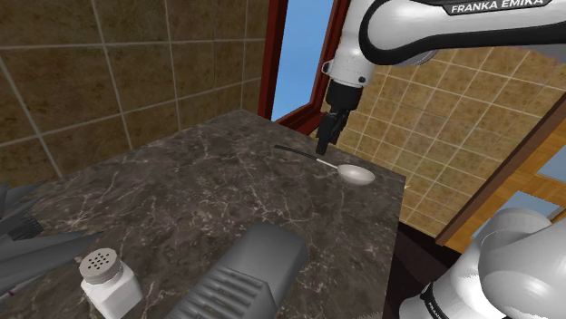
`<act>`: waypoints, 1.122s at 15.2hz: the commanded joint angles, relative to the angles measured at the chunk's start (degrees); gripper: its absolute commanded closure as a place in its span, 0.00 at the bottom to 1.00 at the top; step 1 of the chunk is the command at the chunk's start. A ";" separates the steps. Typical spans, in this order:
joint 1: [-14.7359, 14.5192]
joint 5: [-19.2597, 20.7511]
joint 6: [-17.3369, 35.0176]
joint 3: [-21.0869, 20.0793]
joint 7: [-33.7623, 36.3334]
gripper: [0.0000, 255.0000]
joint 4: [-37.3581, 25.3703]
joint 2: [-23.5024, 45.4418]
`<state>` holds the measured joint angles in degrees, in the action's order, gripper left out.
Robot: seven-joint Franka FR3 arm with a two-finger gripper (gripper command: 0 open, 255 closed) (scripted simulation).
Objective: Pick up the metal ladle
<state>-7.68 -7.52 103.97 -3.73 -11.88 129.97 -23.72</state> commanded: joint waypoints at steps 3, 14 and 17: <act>-0.21 -0.25 3.34 -0.12 -0.76 0.00 2.53 1.21; -0.23 -0.37 6.18 -0.18 -1.09 1.00 4.93 1.67; -0.23 -0.37 6.19 -0.18 -1.09 1.00 4.95 1.66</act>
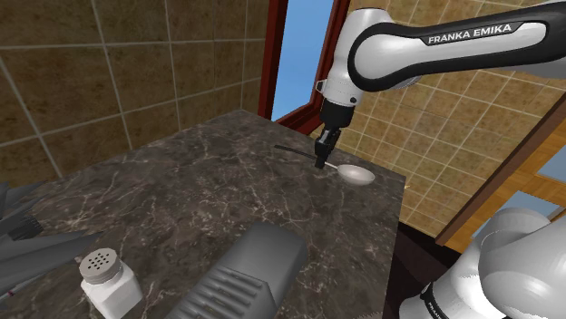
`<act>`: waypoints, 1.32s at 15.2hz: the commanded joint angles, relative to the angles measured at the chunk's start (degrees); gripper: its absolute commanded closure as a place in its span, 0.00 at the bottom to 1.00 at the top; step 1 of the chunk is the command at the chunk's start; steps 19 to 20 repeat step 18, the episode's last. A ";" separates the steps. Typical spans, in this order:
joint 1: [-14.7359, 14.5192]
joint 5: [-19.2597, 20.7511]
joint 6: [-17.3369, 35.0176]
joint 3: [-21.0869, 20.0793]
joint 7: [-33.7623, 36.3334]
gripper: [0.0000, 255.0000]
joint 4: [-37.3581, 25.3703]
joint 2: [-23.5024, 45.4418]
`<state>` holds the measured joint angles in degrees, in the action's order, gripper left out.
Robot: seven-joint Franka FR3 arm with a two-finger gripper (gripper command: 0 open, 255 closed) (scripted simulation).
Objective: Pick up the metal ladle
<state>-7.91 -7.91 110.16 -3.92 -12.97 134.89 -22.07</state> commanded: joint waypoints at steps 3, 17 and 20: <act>0.00 0.07 -1.60 0.02 0.21 1.00 -1.35 -0.23; 0.13 0.50 -11.81 0.36 1.17 1.00 -10.71 -1.12; 0.13 0.50 -11.81 0.36 1.17 1.00 -10.72 -1.11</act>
